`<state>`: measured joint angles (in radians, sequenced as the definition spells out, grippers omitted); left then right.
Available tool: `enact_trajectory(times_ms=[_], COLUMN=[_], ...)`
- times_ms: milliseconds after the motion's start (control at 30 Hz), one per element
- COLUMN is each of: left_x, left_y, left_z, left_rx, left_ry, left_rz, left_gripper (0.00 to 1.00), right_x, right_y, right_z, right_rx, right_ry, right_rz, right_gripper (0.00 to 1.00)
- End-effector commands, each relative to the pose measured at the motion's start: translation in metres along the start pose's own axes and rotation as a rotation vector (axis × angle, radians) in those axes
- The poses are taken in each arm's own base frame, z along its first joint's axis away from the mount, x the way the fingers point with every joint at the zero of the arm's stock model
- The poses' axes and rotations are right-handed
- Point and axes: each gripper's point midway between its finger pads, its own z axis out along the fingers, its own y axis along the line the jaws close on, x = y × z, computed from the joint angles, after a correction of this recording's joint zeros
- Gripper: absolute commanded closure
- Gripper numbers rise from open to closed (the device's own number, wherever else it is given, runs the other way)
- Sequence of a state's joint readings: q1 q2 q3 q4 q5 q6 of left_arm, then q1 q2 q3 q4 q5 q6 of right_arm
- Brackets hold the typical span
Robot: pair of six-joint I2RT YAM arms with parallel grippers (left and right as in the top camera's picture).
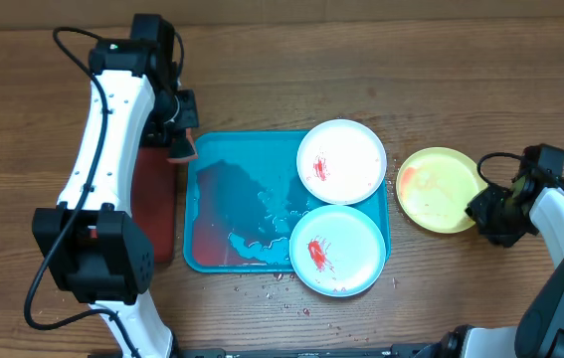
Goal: Clean dirty plates on tray and stack at the side
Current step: 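Lift the yellow plate with right gripper and place it right of tray, then move right gripper to the lower white plate rim and grasp it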
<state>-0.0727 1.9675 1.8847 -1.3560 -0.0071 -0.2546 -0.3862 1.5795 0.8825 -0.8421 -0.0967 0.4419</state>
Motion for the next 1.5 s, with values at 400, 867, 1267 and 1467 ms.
enact_trajectory(times_ms=[400,867,1267,1467], left_x=[0.042,0.032,0.031,0.031], left_y=[0.002,0.000,0.000,0.001], left_z=[-0.101,-0.048,-0.038,-0.038], left_rx=[0.077,0.052,0.044,0.041], left_ry=[-0.132,-0.065,-0.037,-0.038], left_rz=[0.031,0.030,0.030,0.030], left_gripper=[0.96,0.96,0.96,0.96], right_x=[0.079,0.181,0.191,0.200], right_y=[0.089,0.074,0.071,0.073], right_z=[-0.073,-0.014,0.005,0.005], right_rx=[-0.247,-0.122,-0.055,-0.051], right_ry=[0.221,0.392,0.329,0.338], right_rz=[-0.457,-0.678,-0.705,-0.711], right_gripper=[0.48,0.61,0.79,0.96])
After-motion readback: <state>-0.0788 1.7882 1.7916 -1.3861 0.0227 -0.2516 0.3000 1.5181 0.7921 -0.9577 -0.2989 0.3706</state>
